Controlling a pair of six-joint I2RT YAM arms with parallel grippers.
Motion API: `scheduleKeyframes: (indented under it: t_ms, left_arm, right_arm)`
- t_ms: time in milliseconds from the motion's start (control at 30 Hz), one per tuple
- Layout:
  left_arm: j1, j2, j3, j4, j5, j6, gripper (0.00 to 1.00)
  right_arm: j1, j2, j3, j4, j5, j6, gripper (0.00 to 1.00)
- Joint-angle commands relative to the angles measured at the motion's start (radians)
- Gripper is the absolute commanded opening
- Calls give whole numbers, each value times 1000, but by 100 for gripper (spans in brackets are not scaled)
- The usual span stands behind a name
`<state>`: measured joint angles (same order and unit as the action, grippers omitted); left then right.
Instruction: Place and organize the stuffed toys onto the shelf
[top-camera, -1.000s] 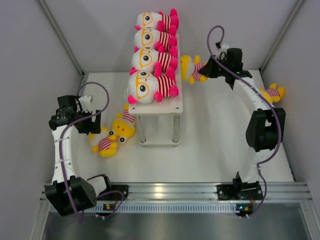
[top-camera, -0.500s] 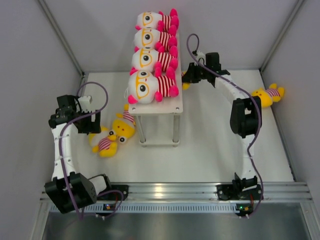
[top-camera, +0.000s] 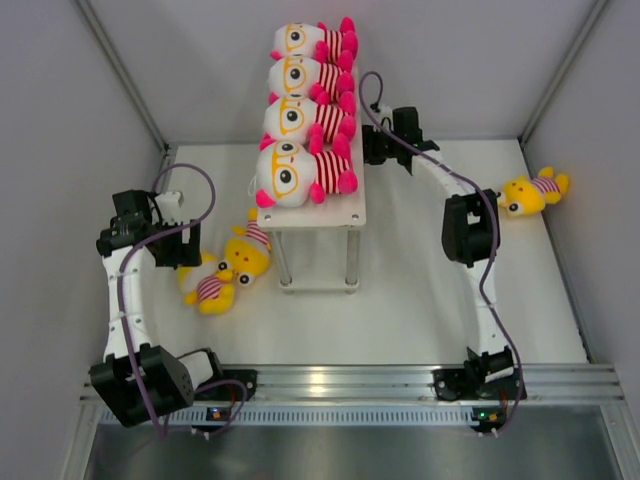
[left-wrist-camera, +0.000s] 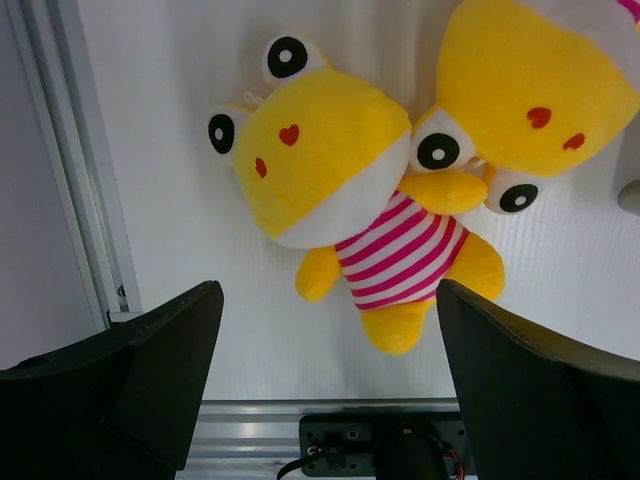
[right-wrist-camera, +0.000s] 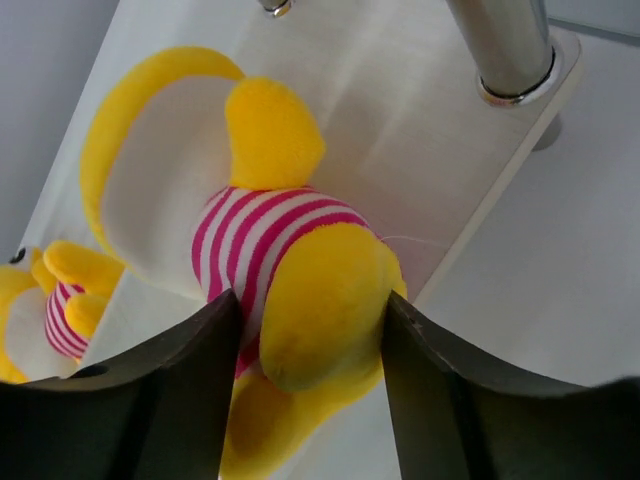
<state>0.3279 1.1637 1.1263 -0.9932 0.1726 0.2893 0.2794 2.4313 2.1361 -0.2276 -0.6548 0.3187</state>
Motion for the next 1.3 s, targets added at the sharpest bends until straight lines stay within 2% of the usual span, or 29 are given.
scheduleKeyframes:
  t_ms: [0,33,167,633,833,933,1100,1200,1267]
  left_arm:
    - [10,-1,38,37,22,-9,93]
    - [10,-1,36,36,22,-9,93]
    - [10,-6,33,37,30,-7,93]
    - [11,5,30,37,30,1,93]
    - [13,7,29,36,30,1,93]
    - [13,10,35,36,30,1,93]
    - [13,10,32,36,30,1,93]
    - [13,8,30,36,31,2,93]
    - [13,8,32,36,30,2,93]
  right_arm:
    - [41,-3,67,28,85,-17,57]
    - [38,-5,61,30,107,-1,63]
    - [17,-41,27,65,152,66,67]
    - [7,-311,-272,157,104,66,71]
    - [24,-350,-418,188,136,74,72]
    - [38,-339,-461,224,97,94,71]
    - [60,-310,-466,269,99,123,63]
    - [61,-287,-437,293,101,143,39]
    - [61,-261,-389,286,104,143,33]
